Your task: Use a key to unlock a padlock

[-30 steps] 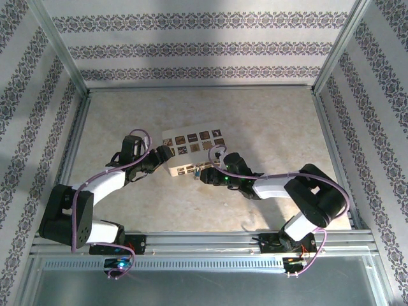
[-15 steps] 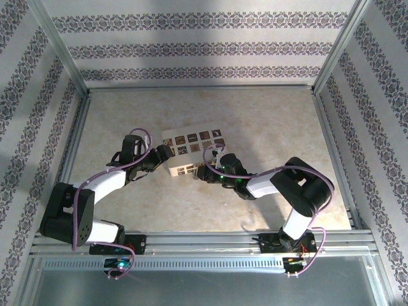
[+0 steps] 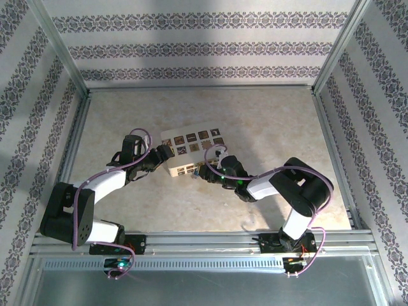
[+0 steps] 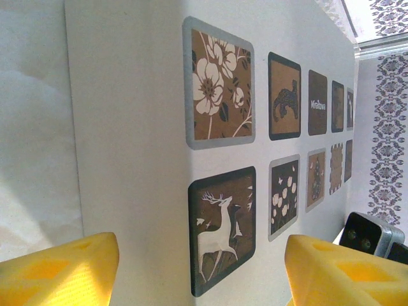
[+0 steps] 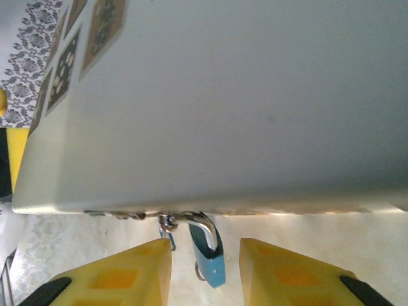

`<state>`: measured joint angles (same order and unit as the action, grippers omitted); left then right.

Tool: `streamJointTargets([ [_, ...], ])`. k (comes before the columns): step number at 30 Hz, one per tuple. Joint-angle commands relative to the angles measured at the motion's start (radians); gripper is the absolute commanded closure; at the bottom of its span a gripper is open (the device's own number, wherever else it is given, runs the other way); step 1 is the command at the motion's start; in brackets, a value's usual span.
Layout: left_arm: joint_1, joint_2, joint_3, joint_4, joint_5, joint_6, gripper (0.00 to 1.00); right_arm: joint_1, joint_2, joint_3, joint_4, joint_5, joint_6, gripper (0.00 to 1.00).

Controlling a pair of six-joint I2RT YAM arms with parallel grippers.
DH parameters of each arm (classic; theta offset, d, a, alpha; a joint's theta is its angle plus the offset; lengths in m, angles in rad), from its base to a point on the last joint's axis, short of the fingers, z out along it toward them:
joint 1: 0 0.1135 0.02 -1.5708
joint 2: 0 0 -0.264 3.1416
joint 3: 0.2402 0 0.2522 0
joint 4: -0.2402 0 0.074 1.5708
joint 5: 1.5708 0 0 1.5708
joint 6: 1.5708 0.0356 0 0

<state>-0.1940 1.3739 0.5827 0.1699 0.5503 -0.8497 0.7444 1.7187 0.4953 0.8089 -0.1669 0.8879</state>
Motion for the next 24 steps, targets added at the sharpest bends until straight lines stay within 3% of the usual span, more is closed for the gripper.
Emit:
streamJointTargets([
  [1, 0.013, 0.001, -0.001, 0.040, 0.019, -0.012, 0.31, 0.020, -0.019, -0.027, -0.027, 0.044, 0.031, 0.66],
  [7, 0.014, -0.001, -0.003, 0.043, 0.019, -0.011, 0.31, 0.046, -0.006, -0.033, 0.002, 0.048, 0.051, 0.65],
  [24, 0.013, -0.010, -0.013, 0.055, 0.024, -0.015, 0.31, 0.112, 0.072, -0.026, 0.030, 0.211, 0.107, 0.65],
])
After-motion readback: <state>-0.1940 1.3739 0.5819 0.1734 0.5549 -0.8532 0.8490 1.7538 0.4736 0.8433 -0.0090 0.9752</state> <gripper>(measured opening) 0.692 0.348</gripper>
